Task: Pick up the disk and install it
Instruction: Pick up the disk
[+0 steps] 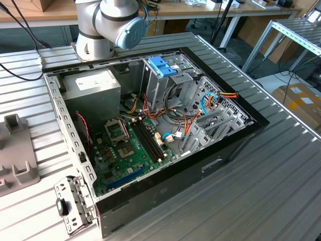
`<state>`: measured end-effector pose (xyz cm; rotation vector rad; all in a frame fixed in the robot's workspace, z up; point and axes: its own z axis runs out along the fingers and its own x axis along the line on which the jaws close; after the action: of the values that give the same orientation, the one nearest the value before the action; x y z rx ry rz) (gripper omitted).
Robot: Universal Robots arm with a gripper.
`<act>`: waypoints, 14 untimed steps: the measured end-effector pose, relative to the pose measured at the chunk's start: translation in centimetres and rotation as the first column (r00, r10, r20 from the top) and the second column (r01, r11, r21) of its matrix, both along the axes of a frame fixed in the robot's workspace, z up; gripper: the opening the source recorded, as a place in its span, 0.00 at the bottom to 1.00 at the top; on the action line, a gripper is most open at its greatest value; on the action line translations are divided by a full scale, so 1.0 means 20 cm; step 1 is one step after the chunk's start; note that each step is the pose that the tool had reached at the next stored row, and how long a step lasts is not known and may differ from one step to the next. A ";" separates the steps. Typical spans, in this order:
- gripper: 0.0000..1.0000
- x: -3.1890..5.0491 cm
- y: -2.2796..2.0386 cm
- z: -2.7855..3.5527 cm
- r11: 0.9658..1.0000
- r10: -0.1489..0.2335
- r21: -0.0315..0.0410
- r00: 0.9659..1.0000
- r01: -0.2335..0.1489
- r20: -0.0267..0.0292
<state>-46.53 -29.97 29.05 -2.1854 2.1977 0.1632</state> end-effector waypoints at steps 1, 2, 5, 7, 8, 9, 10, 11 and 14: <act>0.54 0.000 0.000 0.000 1.000 0.000 0.000 1.000 0.000 0.000; 0.54 0.000 0.000 0.000 1.000 0.000 0.000 1.000 0.000 0.000; 0.54 0.000 0.000 0.000 1.000 0.000 0.000 1.000 0.000 0.000; 0.53 0.000 0.000 0.000 1.000 0.000 0.000 1.000 0.000 0.000; 0.40 0.000 0.000 0.000 1.000 0.000 0.000 1.000 0.000 0.000; 0.40 0.000 0.000 -0.001 1.000 0.000 0.000 1.000 0.000 0.000; 0.40 0.000 0.000 -0.001 1.000 0.000 0.000 1.000 0.000 0.000; 0.40 0.000 0.000 -0.001 1.000 0.000 0.000 1.000 0.000 0.000; 0.40 0.000 0.000 -0.001 1.000 0.000 0.000 1.000 0.000 0.000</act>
<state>-46.53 -29.97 29.03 -2.1855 2.1979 0.1632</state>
